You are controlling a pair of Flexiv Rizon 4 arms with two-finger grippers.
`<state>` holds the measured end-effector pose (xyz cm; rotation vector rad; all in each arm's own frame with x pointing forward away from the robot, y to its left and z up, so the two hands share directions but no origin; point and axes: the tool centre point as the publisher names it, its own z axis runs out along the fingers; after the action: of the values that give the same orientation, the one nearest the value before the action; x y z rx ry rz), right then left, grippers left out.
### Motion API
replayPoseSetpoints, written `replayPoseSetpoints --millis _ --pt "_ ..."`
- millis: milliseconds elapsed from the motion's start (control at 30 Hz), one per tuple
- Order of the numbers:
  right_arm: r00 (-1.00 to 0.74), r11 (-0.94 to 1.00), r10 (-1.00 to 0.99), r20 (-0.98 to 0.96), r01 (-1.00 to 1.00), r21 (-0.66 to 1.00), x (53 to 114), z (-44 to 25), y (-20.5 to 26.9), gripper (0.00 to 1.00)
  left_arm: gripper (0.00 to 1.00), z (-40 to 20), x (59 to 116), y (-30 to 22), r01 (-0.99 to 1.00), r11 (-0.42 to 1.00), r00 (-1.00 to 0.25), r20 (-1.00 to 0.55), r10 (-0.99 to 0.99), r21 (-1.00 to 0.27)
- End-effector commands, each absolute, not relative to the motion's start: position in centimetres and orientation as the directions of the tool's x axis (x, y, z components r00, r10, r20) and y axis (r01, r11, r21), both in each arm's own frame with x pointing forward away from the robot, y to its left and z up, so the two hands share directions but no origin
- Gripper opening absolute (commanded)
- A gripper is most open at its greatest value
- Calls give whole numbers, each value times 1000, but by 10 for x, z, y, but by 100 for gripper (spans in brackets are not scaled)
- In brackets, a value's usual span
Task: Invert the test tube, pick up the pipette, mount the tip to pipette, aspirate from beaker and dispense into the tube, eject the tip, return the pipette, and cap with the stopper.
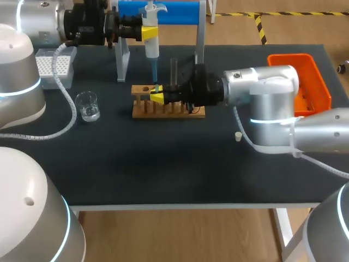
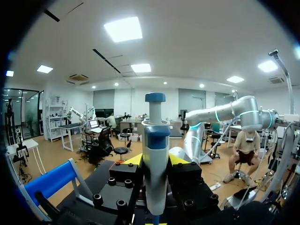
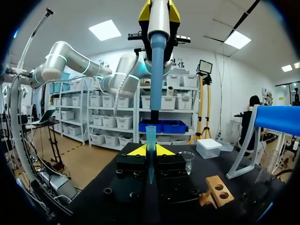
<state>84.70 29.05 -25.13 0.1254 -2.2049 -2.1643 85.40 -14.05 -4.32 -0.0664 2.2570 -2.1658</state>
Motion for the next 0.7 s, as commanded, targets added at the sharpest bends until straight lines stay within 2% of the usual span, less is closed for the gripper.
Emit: replayPoseSetpoints --millis 33,700 --pt "-996 19 -92 -19 -21 1000 849 -253 293 0 0 -43 853 -140 -20 40 -999 19 -41 -999" --pt "-996 -7 -86 -21 -21 1000 849 -246 297 0 0 -43 853 -140 -20 40 -999 19 -41 -999"
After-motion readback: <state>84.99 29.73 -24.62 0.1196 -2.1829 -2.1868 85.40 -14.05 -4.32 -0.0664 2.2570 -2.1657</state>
